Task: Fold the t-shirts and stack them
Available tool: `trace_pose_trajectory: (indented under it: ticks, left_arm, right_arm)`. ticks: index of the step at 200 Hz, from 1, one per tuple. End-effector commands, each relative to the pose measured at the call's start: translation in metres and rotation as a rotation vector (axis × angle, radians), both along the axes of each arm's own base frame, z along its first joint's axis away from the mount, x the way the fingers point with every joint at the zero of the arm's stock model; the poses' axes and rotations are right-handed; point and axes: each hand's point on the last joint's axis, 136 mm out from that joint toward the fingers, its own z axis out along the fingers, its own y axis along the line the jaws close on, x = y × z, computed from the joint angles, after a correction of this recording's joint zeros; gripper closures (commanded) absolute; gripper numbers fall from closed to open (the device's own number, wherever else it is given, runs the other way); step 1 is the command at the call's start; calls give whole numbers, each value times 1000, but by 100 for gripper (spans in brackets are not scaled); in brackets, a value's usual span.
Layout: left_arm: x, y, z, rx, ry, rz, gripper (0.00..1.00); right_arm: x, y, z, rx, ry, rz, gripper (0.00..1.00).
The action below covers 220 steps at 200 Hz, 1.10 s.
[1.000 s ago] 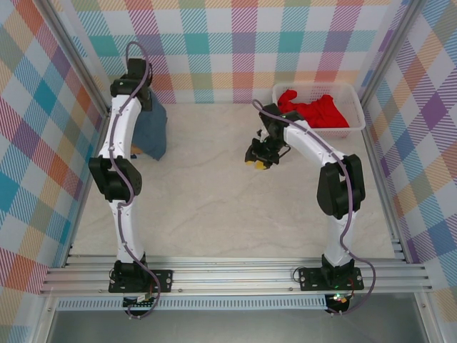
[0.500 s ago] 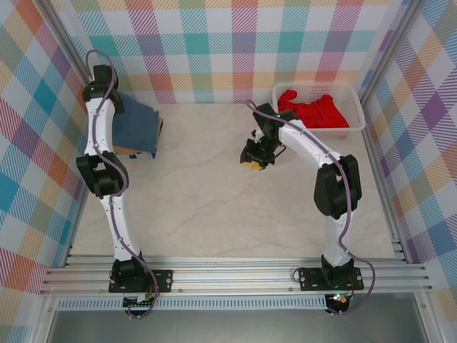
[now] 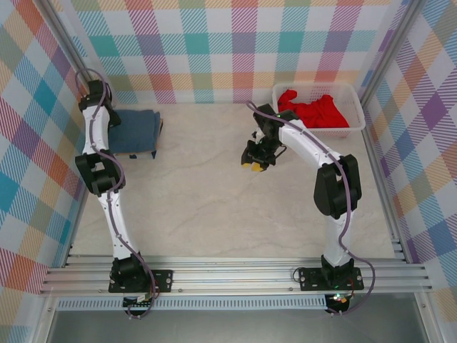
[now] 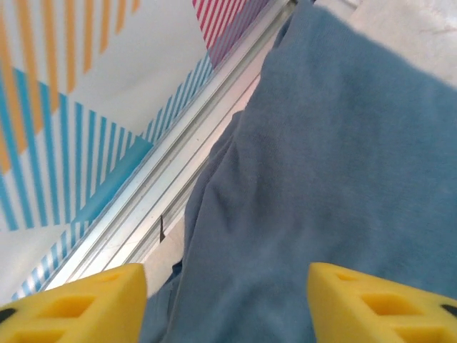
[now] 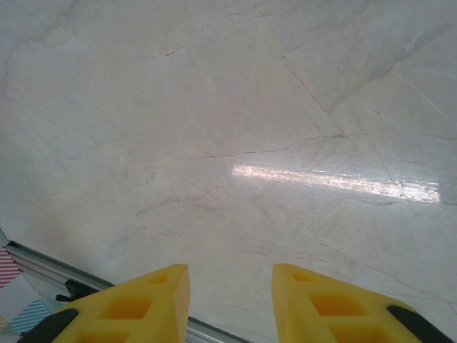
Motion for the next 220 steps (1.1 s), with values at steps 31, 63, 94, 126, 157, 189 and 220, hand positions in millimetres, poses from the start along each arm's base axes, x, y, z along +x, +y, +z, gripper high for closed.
trace_pose_trajectory:
  ticks: [31, 63, 94, 126, 157, 189, 220]
  left_arm:
    - [-3, -86, 101, -325, -296, -124, 45]
    - [31, -145, 75, -411, -309, -274, 51]
    - [31, -150, 13, -394, -130, -248, 57]
    - [1, -149, -35, -392, -18, -224, 63]
    - [-28, -154, -56, -412, 28, -234, 63]
    - [-25, -152, -25, -402, -42, -244, 53]
    - [-26, -132, 45, -329, -185, -147, 42]
  right_arm:
    - [12, 0, 1, 31, -51, 6, 65]
    - [30, -6, 7, 98, -112, -48, 65]
    - [30, -6, 5, 127, -109, -77, 65]
    - [21, -7, 3, 150, -100, -102, 65]
    - [16, -9, -2, 148, -84, -111, 65]
    - [20, -7, 2, 154, -93, -112, 65]
    - [22, -7, 4, 148, -98, -110, 65]
